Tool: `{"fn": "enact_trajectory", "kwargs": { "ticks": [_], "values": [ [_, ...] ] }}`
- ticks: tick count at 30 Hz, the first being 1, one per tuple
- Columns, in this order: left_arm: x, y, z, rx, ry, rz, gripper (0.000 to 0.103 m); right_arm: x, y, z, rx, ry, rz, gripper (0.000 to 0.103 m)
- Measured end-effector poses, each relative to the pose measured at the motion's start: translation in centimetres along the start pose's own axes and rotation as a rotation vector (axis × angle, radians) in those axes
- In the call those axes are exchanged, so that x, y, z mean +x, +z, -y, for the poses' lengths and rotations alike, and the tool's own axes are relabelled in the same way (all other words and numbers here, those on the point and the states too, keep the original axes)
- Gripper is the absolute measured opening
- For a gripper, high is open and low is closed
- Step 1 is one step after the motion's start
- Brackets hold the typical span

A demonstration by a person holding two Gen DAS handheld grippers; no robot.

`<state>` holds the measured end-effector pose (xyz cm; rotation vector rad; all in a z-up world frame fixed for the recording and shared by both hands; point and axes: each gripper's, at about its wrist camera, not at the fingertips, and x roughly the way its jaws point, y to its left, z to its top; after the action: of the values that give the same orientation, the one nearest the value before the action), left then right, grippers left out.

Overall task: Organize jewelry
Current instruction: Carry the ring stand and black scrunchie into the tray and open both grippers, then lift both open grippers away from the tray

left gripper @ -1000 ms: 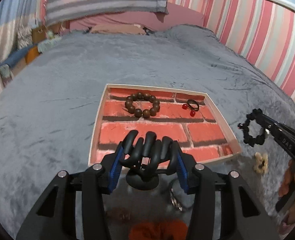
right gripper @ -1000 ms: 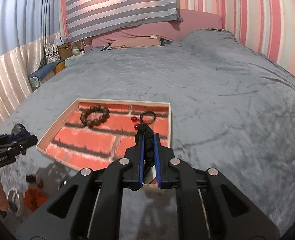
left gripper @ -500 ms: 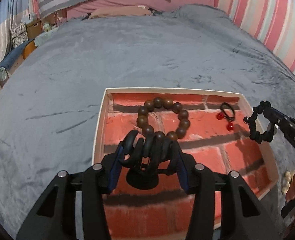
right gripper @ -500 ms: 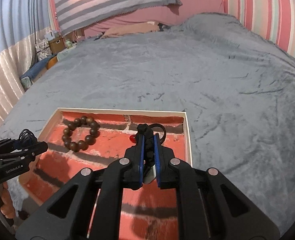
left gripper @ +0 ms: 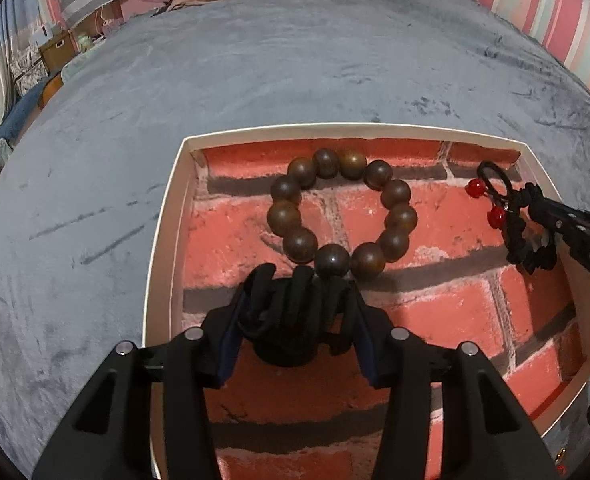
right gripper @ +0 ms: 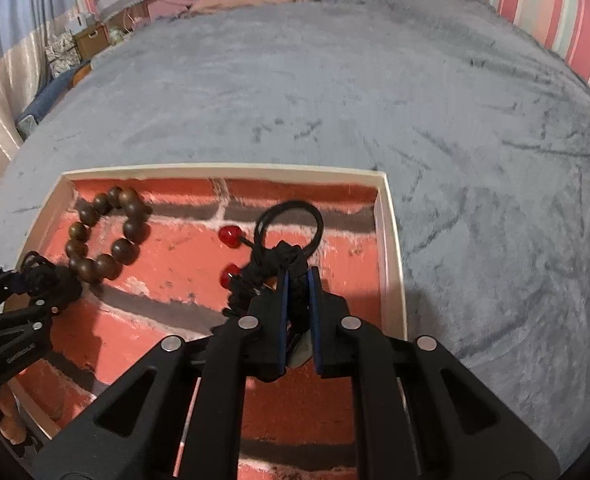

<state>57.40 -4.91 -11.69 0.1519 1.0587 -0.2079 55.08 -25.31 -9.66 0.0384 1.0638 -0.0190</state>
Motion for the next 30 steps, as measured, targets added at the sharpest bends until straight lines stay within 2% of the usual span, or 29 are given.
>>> {"fn": "enact_trajectory", "kwargs": {
  "ticks": [4, 6, 8, 10, 12, 13, 16, 18, 19, 21, 23, 29, 30],
  "values": [
    [0.0, 0.1, -0.4, -0.006, -0.008, -0.005, 0.048, 0.8, -0.1, 0.1, -0.003, -0.006, -0.028, 0.013],
    [0.1, 0.2, -0.6, -0.012, -0.01, -0.007, 0.052, 0.8, -0.1, 0.0, -0.007, -0.01, -0.031, 0.018],
    [-0.1, 0.1, -0.7, -0.019, -0.008, -0.004, 0.06, 0.8, -0.1, -0.2, -0.027, -0.025, -0.037, 0.035],
    [-0.5, -0.1, -0.7, -0.019, -0.007, 0.005, 0.061, 0.9, -0.2, -0.3, -0.036, -0.027, -0.041, 0.04],
    [-0.9, -0.2, -0.7, -0.017, -0.009, 0.013, 0.062, 0.7, -0.3, -0.4, -0.045, -0.031, -0.039, 0.05],
    [-1.1, -0.2, -0.8, -0.015, -0.013, 0.015, 0.066, 0.6, -0.3, -0.4, -0.051, -0.036, -0.037, 0.057],
    [-2.6, -0.1, -0.9, -0.015, -0.033, 0.044, 0.071, -0.5, -0.2, -0.7, -0.075, -0.041, -0.01, 0.064],
    [-4.3, 0.0, -1.1, -0.026, -0.069, 0.076, 0.072, -2.1, -0.2, -0.5, -0.072, -0.025, 0.027, 0.076],
    [-4.9, 0.1, -1.1, -0.032, -0.079, 0.085, 0.077, -2.9, -0.1, -0.3, -0.066, -0.018, 0.047, 0.083],
    [-6.8, 0.0, -1.5, -0.048, -0.095, 0.125, 0.085, -5.1, -0.2, 0.3, -0.049, -0.005, 0.097, 0.09],
    [-8.6, -0.1, -1.9, -0.052, -0.097, 0.163, 0.085, -7.1, -0.4, 1.0, -0.03, 0.01, 0.139, 0.098],
    [-13.5, -1.2, -3.2, -0.057, -0.072, 0.244, 0.086, -11.9, -1.3, 2.9, 0.011, 0.024, 0.22, 0.099],
    [-14.7, -1.8, -3.3, -0.055, -0.063, 0.268, 0.091, -12.5, -1.5, 3.1, 0.012, 0.018, 0.226, 0.099]
  ]
}}
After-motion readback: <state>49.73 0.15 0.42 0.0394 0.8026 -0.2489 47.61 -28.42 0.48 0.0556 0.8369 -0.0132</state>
